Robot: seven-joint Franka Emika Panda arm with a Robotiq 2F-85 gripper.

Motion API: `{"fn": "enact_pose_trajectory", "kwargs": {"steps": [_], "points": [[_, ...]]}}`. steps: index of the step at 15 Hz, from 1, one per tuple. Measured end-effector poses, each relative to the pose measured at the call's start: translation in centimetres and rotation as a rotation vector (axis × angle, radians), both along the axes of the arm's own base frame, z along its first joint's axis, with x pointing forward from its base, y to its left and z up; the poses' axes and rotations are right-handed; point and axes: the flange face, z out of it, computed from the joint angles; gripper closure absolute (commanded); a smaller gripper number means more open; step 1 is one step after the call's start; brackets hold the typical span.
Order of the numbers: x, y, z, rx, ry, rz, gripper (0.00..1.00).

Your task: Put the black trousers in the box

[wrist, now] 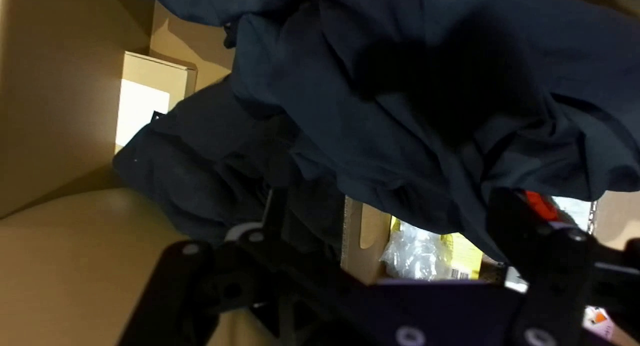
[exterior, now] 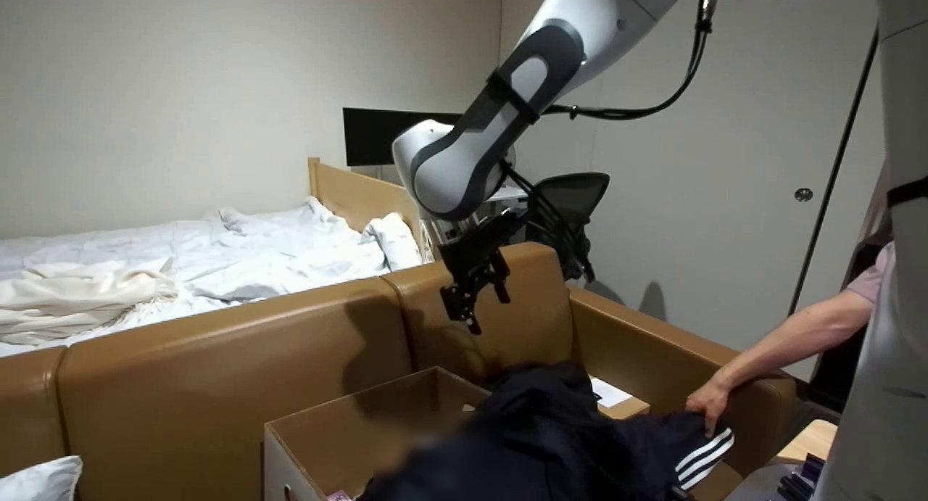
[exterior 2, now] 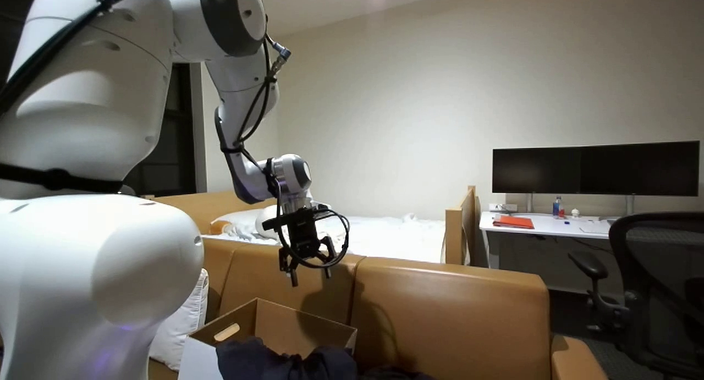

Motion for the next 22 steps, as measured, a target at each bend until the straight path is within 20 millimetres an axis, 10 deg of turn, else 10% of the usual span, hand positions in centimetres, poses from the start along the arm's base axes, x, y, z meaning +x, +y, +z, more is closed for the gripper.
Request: {"fn": "enact_pose_trajectory", "kwargs": {"steps": [22], "points": [[-7.7, -14.2, 1.4, 0.125, -0.026, -0.388, 0.0]]}}
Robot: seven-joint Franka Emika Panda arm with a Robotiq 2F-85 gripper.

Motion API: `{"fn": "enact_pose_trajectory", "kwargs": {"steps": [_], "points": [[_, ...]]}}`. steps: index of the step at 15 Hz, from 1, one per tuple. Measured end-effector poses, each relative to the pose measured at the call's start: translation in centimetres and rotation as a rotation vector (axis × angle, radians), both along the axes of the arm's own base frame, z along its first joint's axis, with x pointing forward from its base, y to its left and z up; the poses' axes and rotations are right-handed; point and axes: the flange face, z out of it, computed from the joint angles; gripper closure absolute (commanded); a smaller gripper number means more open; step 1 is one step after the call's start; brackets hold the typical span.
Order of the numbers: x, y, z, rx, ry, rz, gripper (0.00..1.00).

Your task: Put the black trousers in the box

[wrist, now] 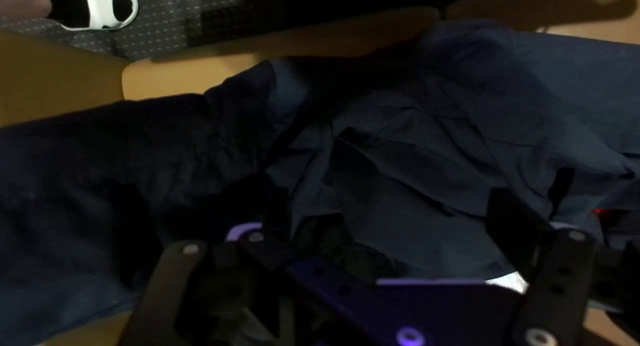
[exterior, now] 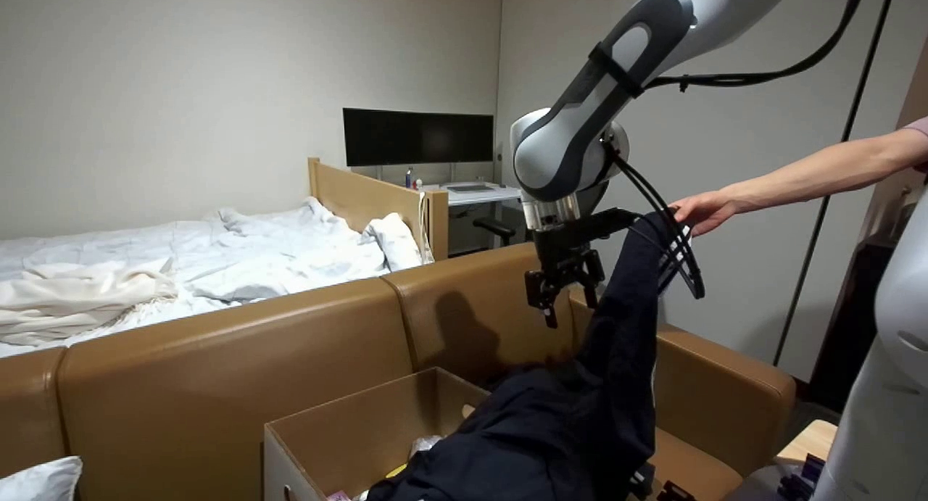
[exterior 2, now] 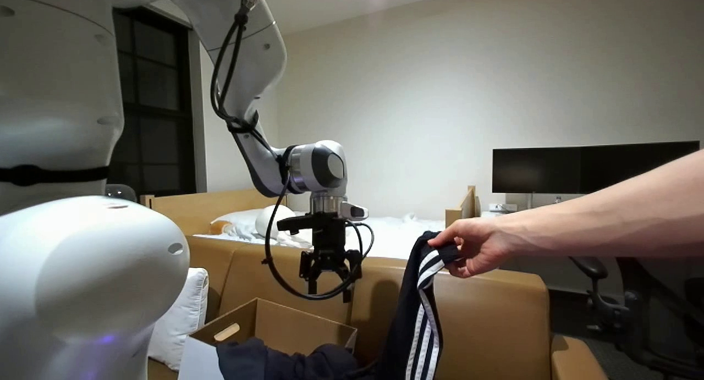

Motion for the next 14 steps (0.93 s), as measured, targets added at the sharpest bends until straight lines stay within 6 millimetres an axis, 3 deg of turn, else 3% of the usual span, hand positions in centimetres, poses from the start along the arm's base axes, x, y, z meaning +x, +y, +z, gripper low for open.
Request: {"fn": "enact_pose_trajectory", "kwargs": {"steps": [8, 11, 14], "points": [[-1.7, -6.4, 0.0, 0.035, -0.014, -0.185, 0.0], [-1.8, -8.9, -1.1, 0.037, -0.017, -0.245, 0.0], [-1.7, -11.0, -3.5, 0.055, -0.006, -0.317, 0.0]]}}
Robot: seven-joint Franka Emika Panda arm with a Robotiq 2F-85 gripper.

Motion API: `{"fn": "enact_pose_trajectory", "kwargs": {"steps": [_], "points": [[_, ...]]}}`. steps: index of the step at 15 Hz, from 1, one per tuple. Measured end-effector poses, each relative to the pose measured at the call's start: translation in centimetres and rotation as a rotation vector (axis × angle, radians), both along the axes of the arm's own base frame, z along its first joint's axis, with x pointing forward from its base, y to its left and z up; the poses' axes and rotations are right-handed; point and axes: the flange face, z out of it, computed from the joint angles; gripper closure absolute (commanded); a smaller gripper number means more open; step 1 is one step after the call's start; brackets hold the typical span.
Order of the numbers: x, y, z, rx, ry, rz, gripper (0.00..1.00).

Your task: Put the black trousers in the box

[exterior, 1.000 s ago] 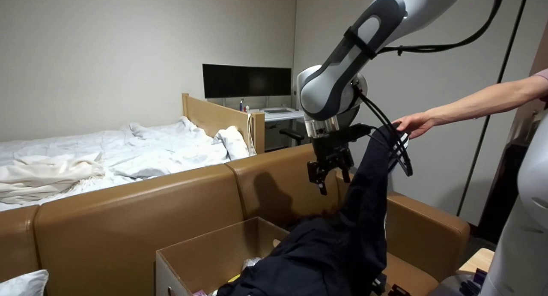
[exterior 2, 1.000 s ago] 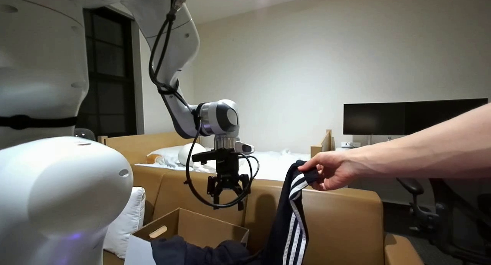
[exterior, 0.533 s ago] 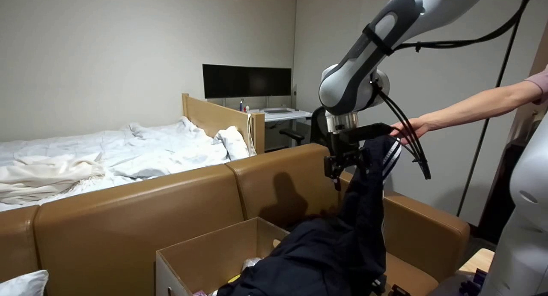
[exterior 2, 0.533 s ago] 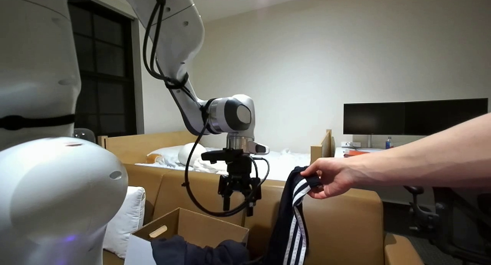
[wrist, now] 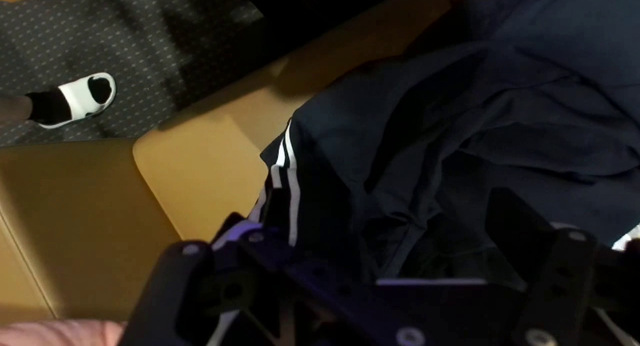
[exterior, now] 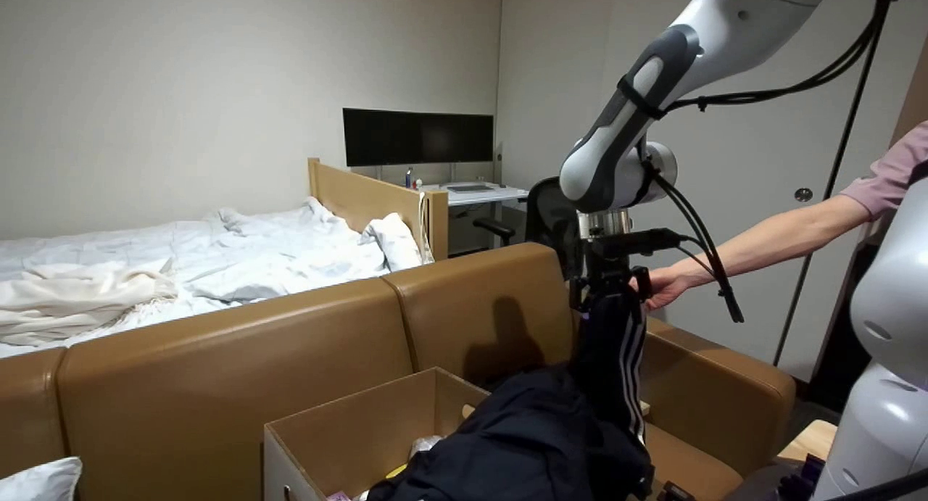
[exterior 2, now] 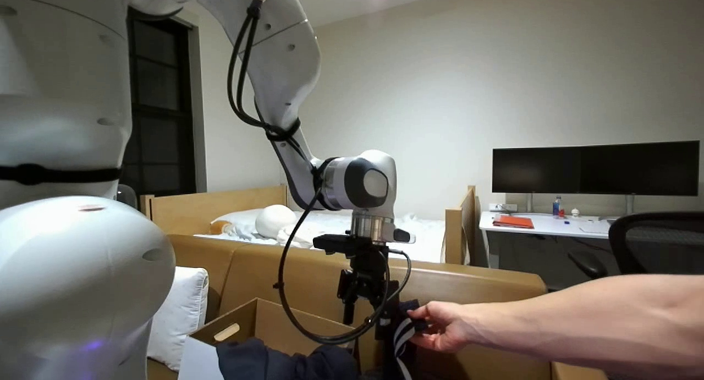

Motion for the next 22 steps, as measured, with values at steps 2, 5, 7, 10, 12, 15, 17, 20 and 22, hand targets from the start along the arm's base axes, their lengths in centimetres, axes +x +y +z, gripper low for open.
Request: {"fn": "enact_pose_trajectory", "kwargs": {"steps": [2, 5, 7, 10, 12, 15, 17, 20, 22], "points": [[0.3, -0.5, -2.3, 0.024, 0.023, -0.038, 0.0], [0.9, -0.5, -6.0, 0.06, 0.07, -0.069, 0.0], [1.3, -0.3, -7.7, 0.074, 0.097, -0.08, 0.0], [2.0, -0.2, -8.8, 0.075, 0.109, -0.078, 0.0], [2.2, -0.3, -8.7, 0.074, 0.104, -0.079, 0.0], [2.9, -0.8, -8.1, 0.069, 0.086, -0.086, 0.27], [3.2, -0.8, -7.8, 0.067, 0.078, -0.084, 0.39], [3.5, -0.8, -7.6, 0.066, 0.071, -0.081, 0.58], [3.6, -0.7, -7.5, 0.066, 0.069, -0.079, 0.71]]}}
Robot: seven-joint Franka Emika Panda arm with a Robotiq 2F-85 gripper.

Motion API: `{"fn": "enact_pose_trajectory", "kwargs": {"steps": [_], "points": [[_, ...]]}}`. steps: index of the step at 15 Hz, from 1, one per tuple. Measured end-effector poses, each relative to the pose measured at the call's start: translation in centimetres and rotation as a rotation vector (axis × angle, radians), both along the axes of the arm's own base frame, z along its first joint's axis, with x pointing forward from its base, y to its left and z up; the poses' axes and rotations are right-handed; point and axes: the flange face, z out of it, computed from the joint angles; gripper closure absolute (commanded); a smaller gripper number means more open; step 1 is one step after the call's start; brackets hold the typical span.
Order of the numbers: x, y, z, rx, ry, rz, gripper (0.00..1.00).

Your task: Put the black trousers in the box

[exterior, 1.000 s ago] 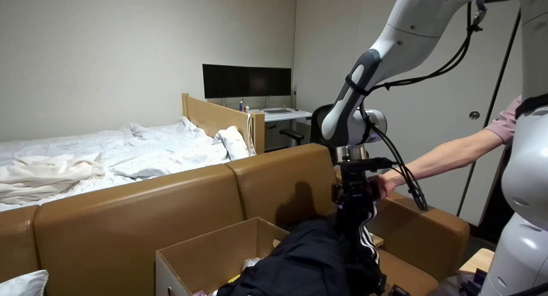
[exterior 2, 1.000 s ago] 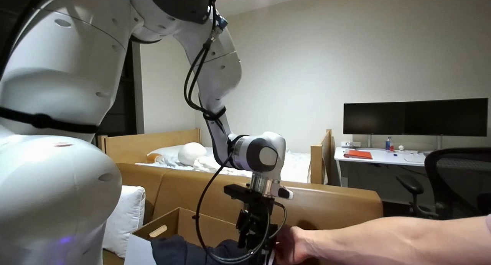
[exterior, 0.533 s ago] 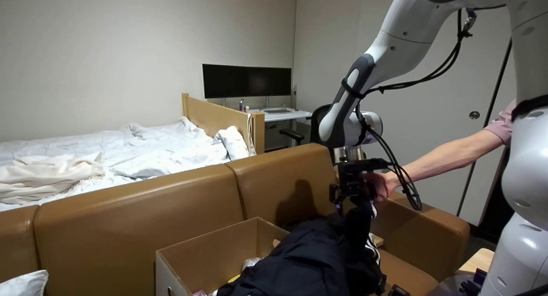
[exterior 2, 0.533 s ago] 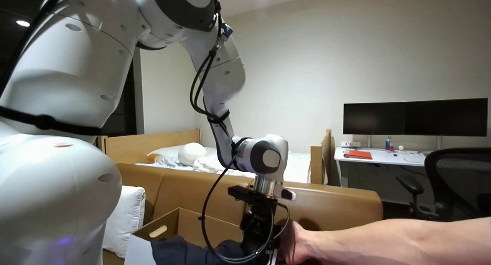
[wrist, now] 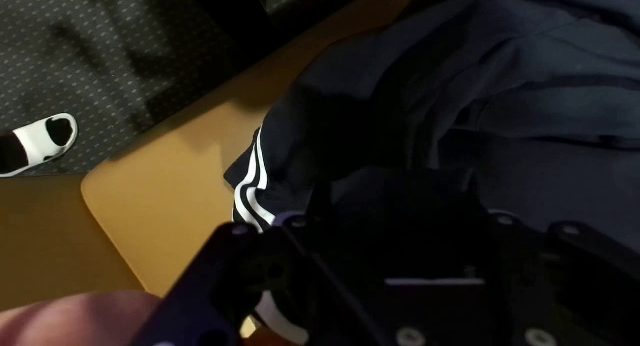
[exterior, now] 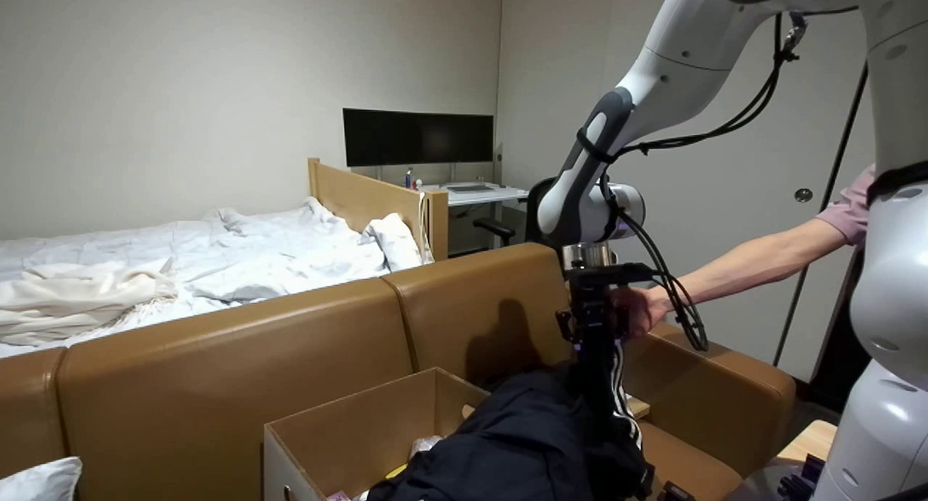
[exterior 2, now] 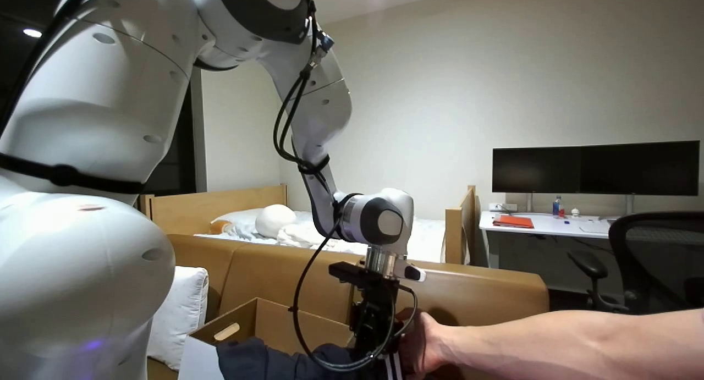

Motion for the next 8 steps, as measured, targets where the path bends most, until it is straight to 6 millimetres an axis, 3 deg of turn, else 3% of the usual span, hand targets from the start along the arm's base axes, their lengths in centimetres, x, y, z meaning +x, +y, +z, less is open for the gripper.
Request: {"fn": "enact_pose_trajectory", "kwargs": {"steps": [4, 8], "points": [[0.32, 0.45, 0.23, -0.001, -0.007, 0.011, 0.97], [0.65, 1.03, 0.79, -0.003, -0.018, 0.027, 0.97]]}}
